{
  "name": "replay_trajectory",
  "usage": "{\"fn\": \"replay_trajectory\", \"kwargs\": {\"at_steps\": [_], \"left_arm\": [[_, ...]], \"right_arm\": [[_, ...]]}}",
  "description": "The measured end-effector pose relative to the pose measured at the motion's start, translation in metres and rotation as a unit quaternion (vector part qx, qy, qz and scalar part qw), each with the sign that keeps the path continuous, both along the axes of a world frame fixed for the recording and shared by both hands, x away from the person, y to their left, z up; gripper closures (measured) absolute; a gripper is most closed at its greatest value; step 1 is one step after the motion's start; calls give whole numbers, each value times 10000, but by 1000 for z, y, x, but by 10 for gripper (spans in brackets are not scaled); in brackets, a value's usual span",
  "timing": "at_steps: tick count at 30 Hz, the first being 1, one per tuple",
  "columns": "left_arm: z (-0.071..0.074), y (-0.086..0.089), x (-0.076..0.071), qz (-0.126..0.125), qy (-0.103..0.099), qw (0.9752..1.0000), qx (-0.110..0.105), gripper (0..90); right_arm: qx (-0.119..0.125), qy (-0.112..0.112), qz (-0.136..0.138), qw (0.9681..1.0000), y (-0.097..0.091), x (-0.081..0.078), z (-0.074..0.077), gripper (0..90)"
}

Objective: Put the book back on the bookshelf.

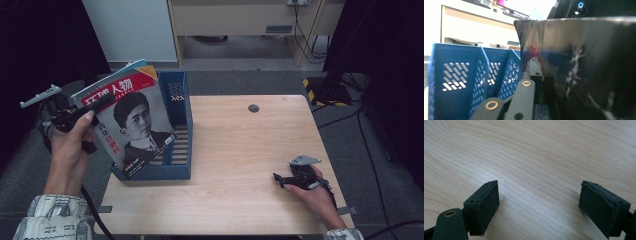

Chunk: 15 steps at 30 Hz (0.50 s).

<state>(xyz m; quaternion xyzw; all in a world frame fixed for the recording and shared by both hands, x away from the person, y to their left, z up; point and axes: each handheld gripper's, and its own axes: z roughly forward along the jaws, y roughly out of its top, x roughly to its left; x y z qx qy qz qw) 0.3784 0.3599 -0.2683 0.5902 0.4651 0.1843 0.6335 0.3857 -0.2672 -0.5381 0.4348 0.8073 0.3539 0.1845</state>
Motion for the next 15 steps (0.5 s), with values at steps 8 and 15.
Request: {"fn": "replay_trajectory", "kwargs": {"at_steps": [8,15], "left_arm": [[-2,14,-5,139,14,9999,-8,865],[0,23,-10,204,-3,9998,24,865]], "right_arm": [[1,2,-4,10000,0,0,0,167],[0,1,-2,10000,0,0,0,167]]}}
